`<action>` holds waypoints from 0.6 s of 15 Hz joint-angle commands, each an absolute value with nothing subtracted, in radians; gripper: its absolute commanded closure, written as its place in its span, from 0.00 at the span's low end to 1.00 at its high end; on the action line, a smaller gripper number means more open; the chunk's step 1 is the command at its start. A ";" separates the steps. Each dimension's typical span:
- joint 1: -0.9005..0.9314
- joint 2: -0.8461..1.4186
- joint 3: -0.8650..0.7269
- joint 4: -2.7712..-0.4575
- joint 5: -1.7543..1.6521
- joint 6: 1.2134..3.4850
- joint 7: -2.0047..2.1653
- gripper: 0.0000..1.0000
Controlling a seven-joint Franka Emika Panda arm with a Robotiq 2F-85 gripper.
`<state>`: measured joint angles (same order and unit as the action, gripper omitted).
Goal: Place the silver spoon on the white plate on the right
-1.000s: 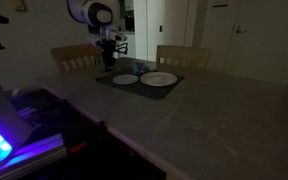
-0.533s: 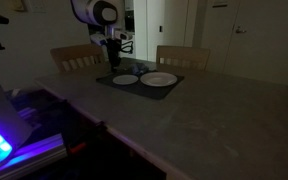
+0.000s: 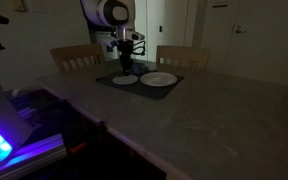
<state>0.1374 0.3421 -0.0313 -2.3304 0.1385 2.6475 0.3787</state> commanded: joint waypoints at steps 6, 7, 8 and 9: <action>0.052 0.351 -0.098 -2.296 0.100 2.617 0.333 0.96; 0.036 0.358 -0.092 -2.285 0.112 2.613 0.312 0.96; 0.016 0.366 -0.081 -2.272 0.130 2.607 0.282 0.96; -0.007 0.374 -0.067 -2.258 0.152 2.596 0.245 0.96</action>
